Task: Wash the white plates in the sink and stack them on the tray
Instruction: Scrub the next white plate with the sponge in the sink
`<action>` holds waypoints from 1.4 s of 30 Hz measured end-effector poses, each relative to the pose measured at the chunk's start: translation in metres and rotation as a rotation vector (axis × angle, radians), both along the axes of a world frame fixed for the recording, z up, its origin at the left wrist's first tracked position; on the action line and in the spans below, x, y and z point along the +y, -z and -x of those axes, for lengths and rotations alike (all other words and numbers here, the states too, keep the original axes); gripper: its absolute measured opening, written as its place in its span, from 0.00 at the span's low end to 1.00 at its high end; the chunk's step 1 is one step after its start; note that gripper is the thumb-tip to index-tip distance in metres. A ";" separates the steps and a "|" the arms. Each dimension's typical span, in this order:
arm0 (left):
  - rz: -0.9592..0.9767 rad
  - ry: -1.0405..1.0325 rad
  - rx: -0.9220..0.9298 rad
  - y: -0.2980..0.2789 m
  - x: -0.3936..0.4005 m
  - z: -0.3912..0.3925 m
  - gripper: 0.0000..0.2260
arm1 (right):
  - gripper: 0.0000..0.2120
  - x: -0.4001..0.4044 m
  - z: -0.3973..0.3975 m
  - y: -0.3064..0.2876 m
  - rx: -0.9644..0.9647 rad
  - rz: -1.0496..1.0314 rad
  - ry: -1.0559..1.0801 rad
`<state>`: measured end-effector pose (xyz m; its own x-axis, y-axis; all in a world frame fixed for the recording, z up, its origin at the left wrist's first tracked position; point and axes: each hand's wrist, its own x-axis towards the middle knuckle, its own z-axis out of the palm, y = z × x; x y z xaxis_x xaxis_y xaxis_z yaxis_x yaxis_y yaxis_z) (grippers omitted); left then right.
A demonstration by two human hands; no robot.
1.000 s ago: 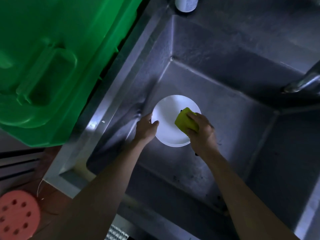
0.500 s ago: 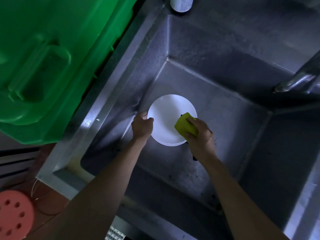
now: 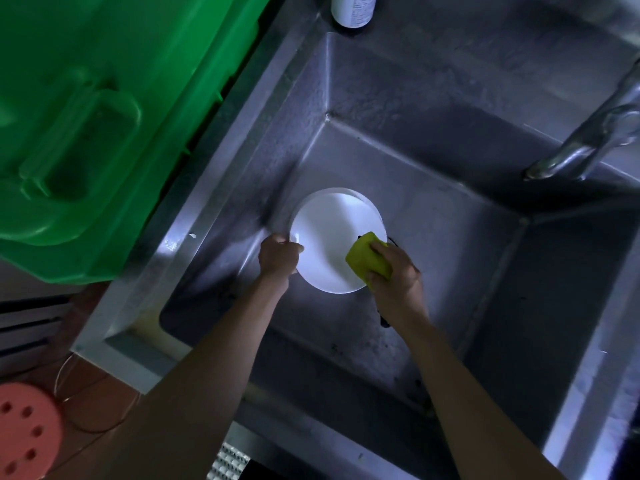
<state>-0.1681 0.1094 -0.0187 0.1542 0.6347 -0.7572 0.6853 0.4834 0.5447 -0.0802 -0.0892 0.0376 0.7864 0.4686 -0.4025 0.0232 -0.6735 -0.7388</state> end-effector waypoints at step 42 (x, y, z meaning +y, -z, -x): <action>0.454 0.485 -0.535 -0.202 -0.103 -0.008 0.16 | 0.22 -0.074 0.041 -0.182 -0.502 0.047 -0.057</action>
<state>-0.1603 0.0064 0.1830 0.7402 0.0587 -0.6698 0.5782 0.4530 0.6786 -0.1208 -0.1627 0.2193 0.8622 0.5066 -0.0032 0.4050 -0.6931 -0.5963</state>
